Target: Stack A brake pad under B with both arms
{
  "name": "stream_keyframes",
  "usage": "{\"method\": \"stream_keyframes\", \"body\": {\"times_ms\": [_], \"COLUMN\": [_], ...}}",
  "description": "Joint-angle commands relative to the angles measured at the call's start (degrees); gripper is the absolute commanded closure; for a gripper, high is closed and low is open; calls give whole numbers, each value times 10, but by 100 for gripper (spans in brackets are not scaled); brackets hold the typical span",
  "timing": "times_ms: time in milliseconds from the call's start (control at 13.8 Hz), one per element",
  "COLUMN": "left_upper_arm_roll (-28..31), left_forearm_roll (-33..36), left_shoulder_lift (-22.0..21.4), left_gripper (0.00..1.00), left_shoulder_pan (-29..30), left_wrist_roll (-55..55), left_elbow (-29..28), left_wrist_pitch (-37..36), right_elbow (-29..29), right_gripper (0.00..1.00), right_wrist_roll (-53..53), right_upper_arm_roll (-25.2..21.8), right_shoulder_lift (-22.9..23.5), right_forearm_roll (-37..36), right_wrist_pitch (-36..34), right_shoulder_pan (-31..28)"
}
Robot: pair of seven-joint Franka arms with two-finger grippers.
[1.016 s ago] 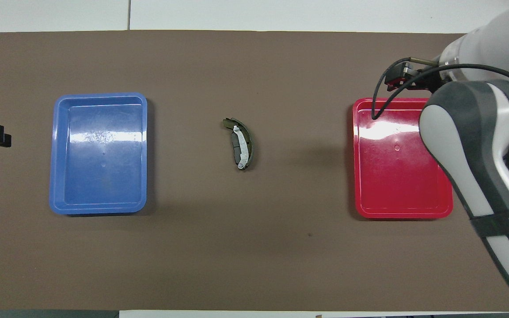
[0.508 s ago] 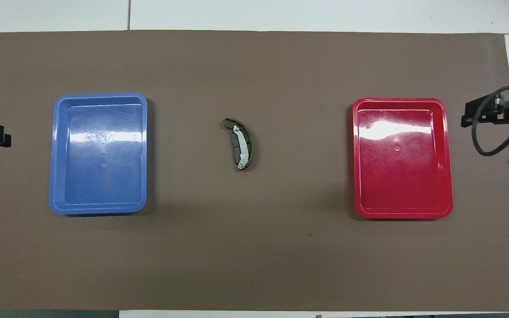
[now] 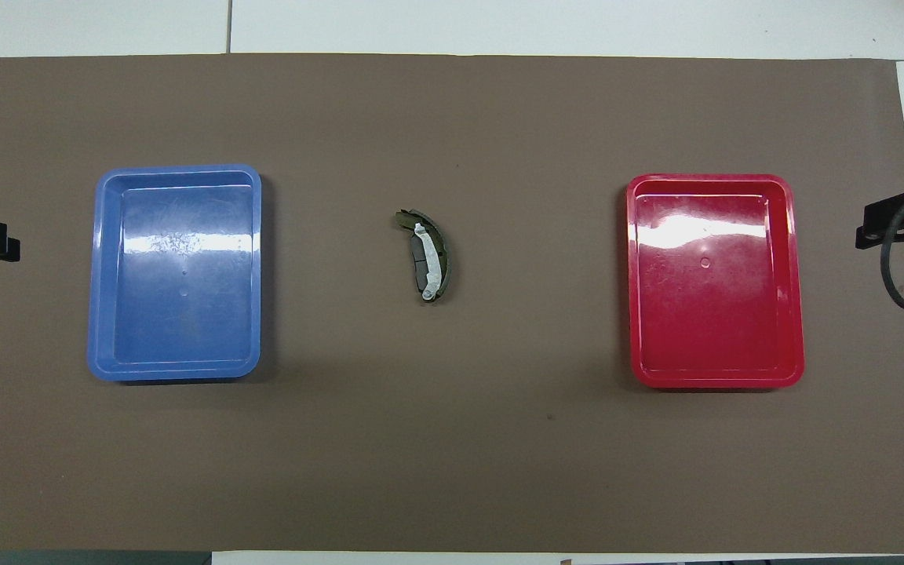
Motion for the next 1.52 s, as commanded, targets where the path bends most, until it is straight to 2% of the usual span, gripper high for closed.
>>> {"method": "stream_keyframes", "body": {"times_ms": [0, 290, 435, 580, 1016, 1451], "left_upper_arm_roll": [-2, -2, -2, -2, -2, -2], "left_forearm_roll": [-3, -3, -3, -3, -3, -3], "left_shoulder_lift": [-9, -9, -9, -9, -9, -9], "left_gripper": [0, 0, 0, 0, 0, 0], "left_shoulder_pan": [5, 5, 5, 5, 5, 5], "left_wrist_roll": [2, 3, 2, 2, 2, 2], "left_elbow": [-5, -5, -5, -5, -5, -5], "left_wrist_pitch": [-5, -5, -5, -5, -5, -5], "right_elbow": [3, 4, 49, 55, 15, -4], "right_gripper": [0, 0, 0, 0, 0, 0], "right_wrist_roll": [-11, -10, -12, -14, -14, -42], "right_upper_arm_roll": [41, 41, 41, 41, 43, 43], "right_shoulder_lift": [-4, -5, 13, 17, 2, -6], "right_forearm_roll": [-3, 1, 1, 1, 0, 0], "right_wrist_pitch": [-15, -14, -43, -48, 2, 27], "right_shoulder_pan": [-48, -39, -36, -35, 1, -5]}}
